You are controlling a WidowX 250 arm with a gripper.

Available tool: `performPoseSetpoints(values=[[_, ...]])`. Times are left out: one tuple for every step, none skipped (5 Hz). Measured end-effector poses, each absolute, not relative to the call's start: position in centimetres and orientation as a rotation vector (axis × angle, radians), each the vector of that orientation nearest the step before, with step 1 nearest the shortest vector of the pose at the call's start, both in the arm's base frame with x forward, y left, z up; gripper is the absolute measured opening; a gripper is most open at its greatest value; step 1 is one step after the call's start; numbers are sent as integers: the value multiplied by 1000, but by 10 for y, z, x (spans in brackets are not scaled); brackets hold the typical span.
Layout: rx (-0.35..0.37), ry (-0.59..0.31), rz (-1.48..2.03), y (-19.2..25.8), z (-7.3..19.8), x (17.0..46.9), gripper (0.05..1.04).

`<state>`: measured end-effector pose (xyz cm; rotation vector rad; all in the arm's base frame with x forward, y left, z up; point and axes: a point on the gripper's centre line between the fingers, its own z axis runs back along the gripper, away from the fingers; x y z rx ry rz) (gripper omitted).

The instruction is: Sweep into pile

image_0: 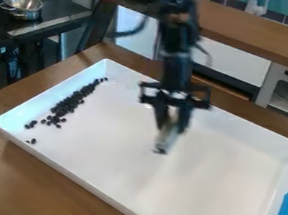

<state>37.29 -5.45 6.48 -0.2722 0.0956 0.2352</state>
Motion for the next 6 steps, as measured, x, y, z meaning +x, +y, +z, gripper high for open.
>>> performPoseSetpoints(values=[[-215,71,203,-106,56,365,375],[-181,25,181,-144,54,361,375],[-148,-9,155,-161,47,362,420],[-70,-46,205,-153,33,374,724],[-54,-26,216,-153,43,375,980],[-94,3,209,-140,71,370,1001]])
